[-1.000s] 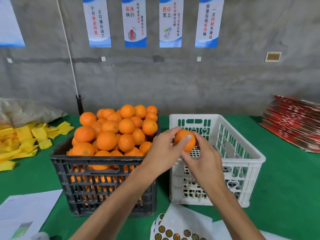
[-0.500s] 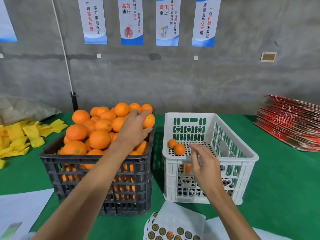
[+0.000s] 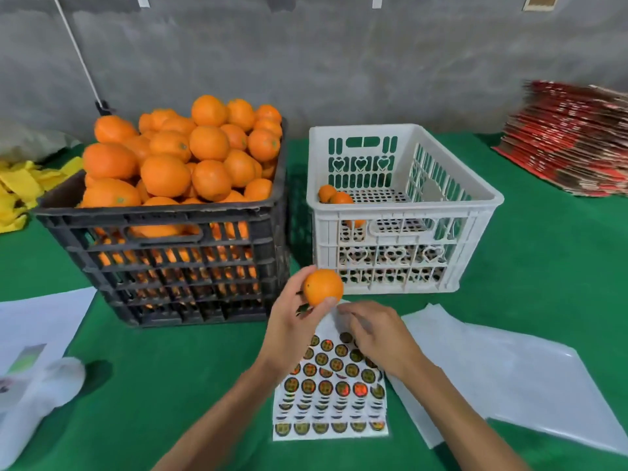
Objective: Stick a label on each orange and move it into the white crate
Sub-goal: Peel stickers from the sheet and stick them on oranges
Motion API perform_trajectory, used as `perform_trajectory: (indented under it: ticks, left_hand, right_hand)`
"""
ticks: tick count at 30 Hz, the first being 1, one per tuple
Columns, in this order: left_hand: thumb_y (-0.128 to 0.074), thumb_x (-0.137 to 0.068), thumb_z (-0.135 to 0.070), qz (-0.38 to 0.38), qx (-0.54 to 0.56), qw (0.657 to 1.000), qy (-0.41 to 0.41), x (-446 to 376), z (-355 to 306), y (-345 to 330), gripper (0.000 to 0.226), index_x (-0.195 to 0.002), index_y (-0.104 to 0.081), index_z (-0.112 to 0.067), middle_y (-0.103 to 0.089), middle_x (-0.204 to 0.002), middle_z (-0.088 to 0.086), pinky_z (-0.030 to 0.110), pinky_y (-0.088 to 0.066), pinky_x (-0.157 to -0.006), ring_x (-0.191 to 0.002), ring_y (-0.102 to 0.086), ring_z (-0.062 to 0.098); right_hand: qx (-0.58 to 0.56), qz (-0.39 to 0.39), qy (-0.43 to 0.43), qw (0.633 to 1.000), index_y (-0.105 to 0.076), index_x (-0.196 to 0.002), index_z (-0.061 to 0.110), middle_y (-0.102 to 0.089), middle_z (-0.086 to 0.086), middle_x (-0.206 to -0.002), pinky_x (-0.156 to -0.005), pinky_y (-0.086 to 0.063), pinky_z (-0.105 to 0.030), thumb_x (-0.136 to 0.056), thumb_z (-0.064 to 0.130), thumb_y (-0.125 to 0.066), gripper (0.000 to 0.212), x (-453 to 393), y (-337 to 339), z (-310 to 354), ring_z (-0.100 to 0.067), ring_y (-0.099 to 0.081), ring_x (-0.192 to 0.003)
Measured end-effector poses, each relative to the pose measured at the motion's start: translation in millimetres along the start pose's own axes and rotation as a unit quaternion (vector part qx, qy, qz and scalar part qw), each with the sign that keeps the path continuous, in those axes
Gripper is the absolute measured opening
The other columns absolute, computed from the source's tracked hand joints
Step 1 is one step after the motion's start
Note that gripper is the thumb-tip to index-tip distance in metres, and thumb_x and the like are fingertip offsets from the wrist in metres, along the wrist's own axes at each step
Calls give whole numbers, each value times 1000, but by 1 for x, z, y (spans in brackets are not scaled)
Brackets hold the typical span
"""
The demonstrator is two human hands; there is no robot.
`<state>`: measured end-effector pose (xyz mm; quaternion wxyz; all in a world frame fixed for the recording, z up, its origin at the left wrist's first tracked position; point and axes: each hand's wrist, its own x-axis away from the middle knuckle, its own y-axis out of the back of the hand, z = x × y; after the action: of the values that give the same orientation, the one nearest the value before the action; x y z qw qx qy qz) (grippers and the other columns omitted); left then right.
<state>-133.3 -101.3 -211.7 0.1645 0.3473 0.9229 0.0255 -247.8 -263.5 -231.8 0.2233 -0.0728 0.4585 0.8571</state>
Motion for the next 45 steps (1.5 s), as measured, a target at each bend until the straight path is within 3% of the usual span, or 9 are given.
perform_trajectory:
  ticks: [3,6,8,12,15,22,31,37,45]
  left_hand:
    - [-78,-85,-59,2,77,993,94,11,31,-12,53,-131,-52,-61,-65,-129,-6,40,-60,-99,-112,-73,16]
    - [-75,-88,-58,-6,86,990,113,15,47,-17,52,-134,-48,-58,-67,-118,-23,42,-60,-99,-110,-75,14]
    - [-71,-90,-60,-17,87,989,117,14,51,-20,55,-137,-44,-54,-66,-116,-27,45,-58,-100,-107,-75,11]
    - [-65,-90,-64,-27,84,988,129,17,52,-22,58,-141,-40,-51,-61,-127,-13,44,-57,-103,-107,-76,12]
    - [-61,-93,-64,-21,76,989,126,19,53,-22,61,-147,-38,-44,-60,-130,-12,43,-56,-103,-107,-76,13]
    - [-61,-100,-46,-60,114,986,106,21,46,-18,49,-145,-44,-35,-58,-134,-2,37,-62,-93,-117,-71,18]
    - [-57,-101,-41,-60,128,984,108,21,44,-17,47,-145,-45,-28,-56,-136,4,36,-62,-92,-118,-70,16]
    - [-56,-103,-42,-68,145,981,112,20,47,-16,44,-144,-47,-30,-57,-135,4,42,-62,-95,-111,-74,19]
    - [-58,-103,-49,-80,152,978,120,19,50,-16,48,-146,-47,-28,-62,-129,-5,48,-58,-101,-103,-77,23]
  right_hand:
    - [13,50,-18,999,-67,-133,24,-63,16,-132,-105,-45,-23,-95,58,-62,51,21,-12,-9,0,-52,-121]
    - [8,74,-15,997,-63,-140,21,-56,17,-143,-114,-31,-13,-89,74,-53,74,29,-19,-12,2,-44,-133]
    - [-3,64,-13,998,-65,-138,18,-57,15,-144,-113,-27,-9,-90,68,-53,71,29,-20,-15,0,-45,-133]
    - [14,40,20,999,-72,-129,15,-66,8,-135,-110,-42,-25,-99,40,-64,39,27,-22,-19,-8,-55,-126]
    - [55,37,57,996,-74,-125,12,-70,5,-131,-108,-46,-28,-101,32,-65,33,23,-22,-19,-13,-60,-123]
    - [21,65,46,997,-70,-133,15,-66,9,-136,-111,-41,-23,-94,60,-61,60,25,-18,-20,-6,-53,-128]
    - [112,25,125,985,-78,-117,12,-76,2,-118,-97,-56,-33,-98,26,-69,25,22,-21,-19,-17,-67,-109]
    - [9,73,40,996,-60,-143,19,-54,18,-145,-114,-30,-13,-95,64,-59,66,28,-17,-22,5,-40,-135]
    - [5,43,53,998,-75,-125,15,-68,12,-129,-106,-44,-23,-99,38,-67,36,25,-24,-23,-6,-54,-121]
